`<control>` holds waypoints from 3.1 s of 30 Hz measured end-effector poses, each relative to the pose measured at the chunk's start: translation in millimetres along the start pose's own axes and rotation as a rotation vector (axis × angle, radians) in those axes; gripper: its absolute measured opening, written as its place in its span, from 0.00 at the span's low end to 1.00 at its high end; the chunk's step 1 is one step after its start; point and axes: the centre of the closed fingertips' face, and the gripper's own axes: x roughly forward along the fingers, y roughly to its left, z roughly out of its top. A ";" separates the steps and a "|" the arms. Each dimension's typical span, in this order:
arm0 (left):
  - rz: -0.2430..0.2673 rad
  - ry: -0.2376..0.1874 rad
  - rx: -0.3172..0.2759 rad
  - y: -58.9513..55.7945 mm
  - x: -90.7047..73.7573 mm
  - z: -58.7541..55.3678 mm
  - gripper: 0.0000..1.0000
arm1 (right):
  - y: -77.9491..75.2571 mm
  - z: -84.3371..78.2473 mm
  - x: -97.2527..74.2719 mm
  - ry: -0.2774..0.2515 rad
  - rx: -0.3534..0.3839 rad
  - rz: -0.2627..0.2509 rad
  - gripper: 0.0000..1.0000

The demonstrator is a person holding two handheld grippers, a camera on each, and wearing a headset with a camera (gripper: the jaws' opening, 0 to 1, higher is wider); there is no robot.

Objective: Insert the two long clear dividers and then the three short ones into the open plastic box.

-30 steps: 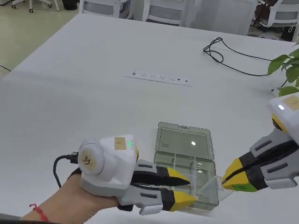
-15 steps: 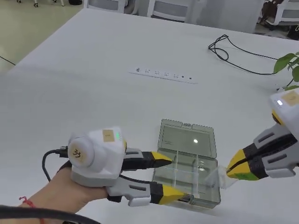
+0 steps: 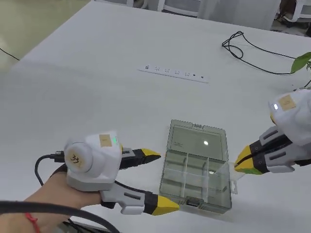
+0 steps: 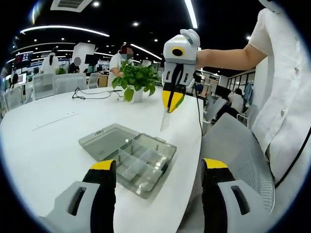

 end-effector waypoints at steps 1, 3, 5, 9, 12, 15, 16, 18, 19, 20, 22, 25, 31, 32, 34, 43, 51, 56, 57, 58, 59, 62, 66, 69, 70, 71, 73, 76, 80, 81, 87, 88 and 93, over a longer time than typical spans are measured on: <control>0.002 -0.001 0.001 0.6 -0.3 -0.7 0.76 | -1.8 -1.8 2.6 0.010 -0.008 -0.005 0.03; 0.008 0.004 -0.008 2.7 -0.9 -2.7 0.78 | -4.6 -4.6 6.8 0.024 -0.015 -0.010 0.03; 0.010 0.007 -0.007 3.9 -1.1 -4.3 0.80 | -7.5 -7.5 10.7 0.038 -0.023 -0.016 0.03; 0.012 0.012 -0.010 4.5 -1.8 -6.4 0.83 | -9.1 -10.0 18.2 0.047 -0.024 -0.014 0.03; 0.021 0.018 -0.016 6.6 -2.2 -9.8 0.88 | -13.8 -17.1 24.3 0.060 -0.028 -0.015 0.03; 0.026 0.017 -0.021 7.9 -2.3 -11.6 0.92 | -16.5 -20.0 28.2 0.067 -0.020 -0.021 0.03; 0.026 0.018 -0.022 7.9 -2.6 -11.9 0.92 | -17.2 -20.9 29.7 0.069 -0.016 -0.021 0.03; 0.024 0.018 -0.029 7.8 -2.8 -12.2 0.91 | -20.2 -25.1 32.3 0.071 -0.011 -0.015 0.03; 0.024 0.018 -0.028 7.8 -2.8 -12.3 0.91 | -20.6 -24.9 31.8 0.073 -0.011 -0.014 0.03; 0.025 0.019 -0.028 7.9 -2.8 -12.4 0.91 | -21.2 -24.3 31.2 0.075 -0.011 -0.013 0.03; 0.027 0.019 -0.029 8.3 -2.8 -12.6 0.91 | -22.5 -24.8 33.4 0.077 -0.010 -0.013 0.03; 0.025 0.014 -0.034 7.5 -2.6 -11.7 0.91 | -23.6 -25.8 36.9 0.078 -0.007 -0.011 0.03; 0.026 0.014 -0.034 7.7 -3.1 -11.9 0.90 | -24.9 -30.2 40.9 0.097 -0.014 -0.010 0.03; 0.026 0.013 -0.036 7.8 -3.0 -12.0 0.90 | -25.6 -30.0 40.7 0.093 -0.010 -0.011 0.03; 0.025 0.013 -0.034 7.6 -2.8 -12.3 0.89 | -24.6 -30.6 40.9 0.096 -0.008 -0.007 0.03; 0.025 0.007 -0.038 6.7 -2.1 -11.9 0.89 | -22.6 -31.0 43.2 0.105 -0.014 -0.009 0.03; 0.028 0.003 -0.046 6.2 -2.4 -12.3 0.90 | -22.1 -33.0 49.4 0.109 -0.009 -0.002 0.03; 0.031 0.003 -0.049 7.0 -3.7 -12.9 0.90 | -21.5 -33.8 52.9 0.097 0.009 0.004 0.03; 0.031 0.003 -0.049 7.0 -4.0 -13.0 0.90 | -21.1 -34.0 53.8 0.093 0.012 0.005 0.03; 0.032 0.004 -0.050 7.1 -4.0 -13.3 0.90 | -21.0 -34.1 54.4 0.089 0.015 0.005 0.03; 0.032 0.004 -0.052 7.0 -4.1 -13.6 0.90 | -20.8 -34.5 55.1 0.085 0.019 0.005 0.03; 0.032 0.005 -0.051 7.0 -4.3 -13.8 0.89 | -21.4 -35.0 56.0 0.071 0.020 0.003 0.03; 0.034 0.002 -0.052 7.6 -4.7 -13.2 0.89 | -21.3 -38.4 58.2 0.055 0.018 0.004 0.03; 0.035 -0.001 -0.053 7.5 -5.3 -12.5 0.89 | -21.2 -37.9 58.1 0.038 0.025 -0.001 0.03; 0.036 0.000 -0.054 7.5 -5.4 -12.8 0.89 | -21.0 -37.8 58.1 0.032 0.018 -0.002 0.03; 0.036 0.001 -0.056 7.4 -5.4 -13.3 0.89 | -21.0 -37.7 58.1 0.029 0.018 -0.003 0.03; 0.035 0.001 -0.055 7.0 -5.2 -13.7 0.89 | -21.2 -37.8 58.1 0.021 0.022 -0.004 0.03; 0.034 0.002 -0.056 6.3 -5.1 -14.1 0.89 | -20.3 -39.0 60.0 0.010 0.014 -0.005 0.03; 0.035 0.002 -0.056 6.0 -5.5 -14.4 0.89 | -19.6 -39.7 62.2 0.004 0.005 -0.011 0.03; 0.033 0.003 -0.057 5.7 -5.7 -14.6 0.89 | -20.0 -40.3 63.2 0.002 0.008 -0.011 0.03; 0.034 0.007 -0.056 5.9 -6.5 -15.6 0.92 | -20.4 -42.9 69.0 -0.001 0.006 -0.012 0.03; 0.034 0.007 -0.058 5.9 -6.6 -15.7 0.92 | -20.5 -43.2 69.7 0.000 0.006 -0.012 0.03; 0.033 0.012 -0.059 6.9 -6.9 -17.0 0.92 | -20.9 -45.6 75.4 0.005 0.004 -0.011 0.03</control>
